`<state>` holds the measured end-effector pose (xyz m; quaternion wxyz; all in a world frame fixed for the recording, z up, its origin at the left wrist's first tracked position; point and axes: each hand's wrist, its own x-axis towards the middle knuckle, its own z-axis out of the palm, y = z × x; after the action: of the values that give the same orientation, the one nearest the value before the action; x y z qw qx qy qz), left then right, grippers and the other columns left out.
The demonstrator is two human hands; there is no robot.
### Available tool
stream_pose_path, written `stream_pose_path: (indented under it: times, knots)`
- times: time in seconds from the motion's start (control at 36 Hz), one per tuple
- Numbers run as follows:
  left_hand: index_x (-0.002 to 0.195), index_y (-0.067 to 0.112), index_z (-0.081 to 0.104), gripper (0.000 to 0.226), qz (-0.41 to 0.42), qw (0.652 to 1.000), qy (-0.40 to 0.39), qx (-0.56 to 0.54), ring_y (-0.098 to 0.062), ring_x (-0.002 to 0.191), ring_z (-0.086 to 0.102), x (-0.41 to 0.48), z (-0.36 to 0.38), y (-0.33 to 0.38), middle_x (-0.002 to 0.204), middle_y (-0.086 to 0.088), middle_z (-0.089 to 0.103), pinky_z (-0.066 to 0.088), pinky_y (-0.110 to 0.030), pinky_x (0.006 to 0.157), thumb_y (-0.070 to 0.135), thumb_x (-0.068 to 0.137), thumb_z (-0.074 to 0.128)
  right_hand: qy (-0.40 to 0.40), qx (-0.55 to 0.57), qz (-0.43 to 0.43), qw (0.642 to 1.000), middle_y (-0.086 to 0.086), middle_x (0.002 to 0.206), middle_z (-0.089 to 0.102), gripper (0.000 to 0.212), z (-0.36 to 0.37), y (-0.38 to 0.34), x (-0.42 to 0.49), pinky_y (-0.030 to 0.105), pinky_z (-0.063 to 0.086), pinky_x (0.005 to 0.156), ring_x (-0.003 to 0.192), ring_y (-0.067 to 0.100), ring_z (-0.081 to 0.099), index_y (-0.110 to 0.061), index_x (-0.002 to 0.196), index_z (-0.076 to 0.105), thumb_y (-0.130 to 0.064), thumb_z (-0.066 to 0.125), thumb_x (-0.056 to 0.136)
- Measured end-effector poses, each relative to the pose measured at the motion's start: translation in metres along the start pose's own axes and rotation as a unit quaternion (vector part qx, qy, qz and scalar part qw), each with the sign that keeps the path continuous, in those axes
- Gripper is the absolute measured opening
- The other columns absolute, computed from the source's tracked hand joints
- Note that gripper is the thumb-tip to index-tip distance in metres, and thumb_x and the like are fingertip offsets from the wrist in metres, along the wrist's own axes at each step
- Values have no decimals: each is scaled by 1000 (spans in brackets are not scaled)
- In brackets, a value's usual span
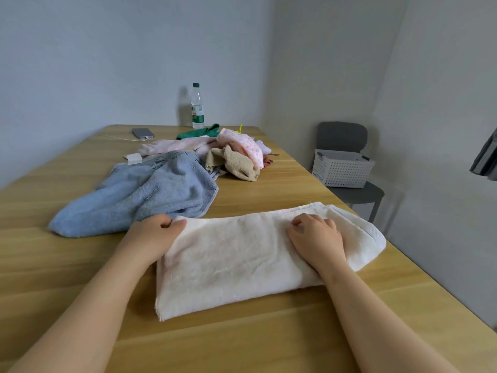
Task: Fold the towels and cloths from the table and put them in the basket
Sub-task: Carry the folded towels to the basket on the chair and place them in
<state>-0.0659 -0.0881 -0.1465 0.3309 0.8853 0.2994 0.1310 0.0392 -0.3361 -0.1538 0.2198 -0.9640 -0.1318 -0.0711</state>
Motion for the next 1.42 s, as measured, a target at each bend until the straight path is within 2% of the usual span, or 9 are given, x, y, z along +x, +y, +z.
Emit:
stream_pose_path:
  times: [0.31,0.42,0.61,0.72,0.97,1.08,1.17,1.33,1.42]
  knots:
    - [71,19,53,19,25,981,66,-181,-23,73,47,-5,13,-1,72,-1,52,32,-31,61,11,89,55,-18,-49,-21,998,-2,135,46,34,0,0,-10,36,28,98,123,24,35,-23,124,49,-34,32,96]
    - [85,12,56,16,-16,971,57,-233,-19,72,45,-4,11,0,78,-3,51,32,-29,62,-3,82,52,-13,-51,-17,998,-2,133,47,34,-3,1,-18,35,28,98,123,24,36,-22,124,48,-33,32,96]
    - [77,14,50,25,18,989,-3,-149,-16,68,45,-14,5,4,75,-1,50,32,-29,57,33,85,65,-10,-53,-7,999,-1,132,47,33,-9,3,-37,35,29,97,122,23,37,-22,123,48,-34,32,97]
    - [64,10,45,32,26,989,46,-139,-19,63,40,-14,7,-1,65,-5,45,26,-31,57,22,91,58,-11,-51,-7,999,-2,132,48,33,-13,4,-46,35,29,97,122,23,37,-23,122,49,-34,32,96]
    - [74,14,45,24,-4,931,16,-365,-23,83,51,-12,9,-2,98,-12,58,38,-32,70,-5,85,52,-6,-53,-4,999,-4,133,47,32,-16,1,-61,34,30,96,122,22,37,-24,123,48,-34,32,97]
    - [80,20,36,33,101,929,31,-354,-24,94,58,-22,17,8,124,-4,55,44,-36,79,-12,87,38,-8,-23,9,1000,-4,133,47,31,-18,-3,-69,35,28,96,123,22,35,-26,123,49,-31,35,95]
    - [85,23,33,40,212,908,11,-362,-13,98,62,-38,16,26,128,1,46,53,-19,73,-16,90,31,-15,53,-4,998,-6,135,47,35,-19,-13,-75,34,28,100,126,19,34,-28,128,47,-27,41,93]
    - [95,28,25,33,438,860,-66,-252,-5,109,60,-64,6,69,132,8,31,35,-38,102,1,77,30,-39,169,-84,981,-10,142,41,56,-39,-42,-77,36,27,108,132,17,30,-27,142,32,-28,54,91]
    - [99,30,24,37,478,845,-103,-218,-11,120,55,-72,-6,95,137,4,25,37,-24,100,3,74,29,-75,237,-78,966,-7,146,36,67,-57,-55,-69,42,27,110,133,23,29,-31,144,27,-30,62,87]
